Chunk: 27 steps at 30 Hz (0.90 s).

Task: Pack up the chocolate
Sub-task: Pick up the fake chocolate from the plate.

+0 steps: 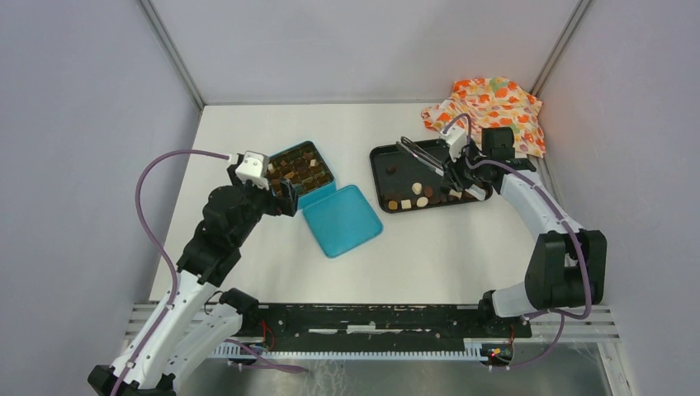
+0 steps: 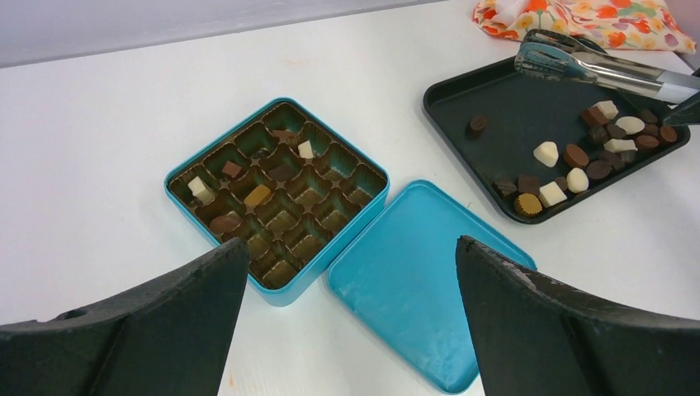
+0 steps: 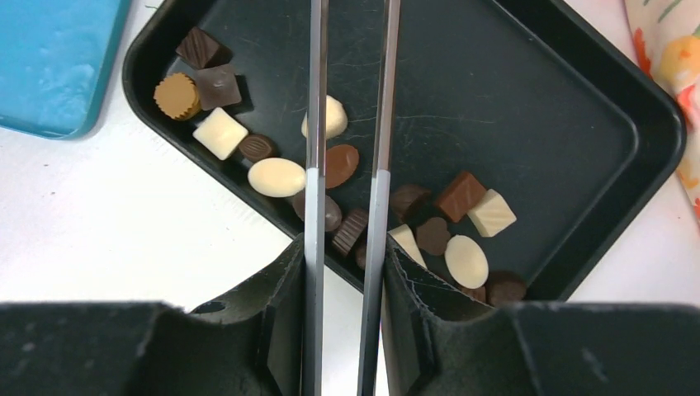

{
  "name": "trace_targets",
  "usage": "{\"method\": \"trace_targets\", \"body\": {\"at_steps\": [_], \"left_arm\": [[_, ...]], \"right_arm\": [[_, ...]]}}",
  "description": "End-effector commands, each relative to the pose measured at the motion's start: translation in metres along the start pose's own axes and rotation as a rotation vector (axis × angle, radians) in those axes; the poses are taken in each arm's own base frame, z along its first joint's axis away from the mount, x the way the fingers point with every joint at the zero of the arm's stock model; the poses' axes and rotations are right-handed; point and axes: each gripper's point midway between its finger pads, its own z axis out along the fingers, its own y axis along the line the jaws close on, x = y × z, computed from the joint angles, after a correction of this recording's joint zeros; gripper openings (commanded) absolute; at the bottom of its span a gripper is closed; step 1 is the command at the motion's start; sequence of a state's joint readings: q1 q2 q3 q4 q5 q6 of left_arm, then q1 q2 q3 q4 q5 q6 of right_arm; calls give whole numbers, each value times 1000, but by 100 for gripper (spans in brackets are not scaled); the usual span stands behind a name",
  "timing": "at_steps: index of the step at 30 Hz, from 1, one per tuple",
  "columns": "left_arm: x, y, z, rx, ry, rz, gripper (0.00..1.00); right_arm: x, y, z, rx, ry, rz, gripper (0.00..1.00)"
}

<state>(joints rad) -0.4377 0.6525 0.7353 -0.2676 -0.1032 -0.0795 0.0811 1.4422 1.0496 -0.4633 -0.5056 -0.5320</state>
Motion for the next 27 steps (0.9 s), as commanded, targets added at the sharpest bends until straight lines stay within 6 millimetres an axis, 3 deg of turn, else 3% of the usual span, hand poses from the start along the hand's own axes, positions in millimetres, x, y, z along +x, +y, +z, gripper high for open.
{"method": "trace_targets", "body": {"at_steps": [1,12,27], "left_arm": [[-8,1,2,-4,-20,0,100],[-9,0,2,2,-21,-1,100],[-11,-1,0,6,-28,-2,100]], "right_arm": [[-7,-7,3,-11,-50,-50,38],[23,-8,26,-65,64,-4,39],[36,-12,40,-90,123,26,46]]}}
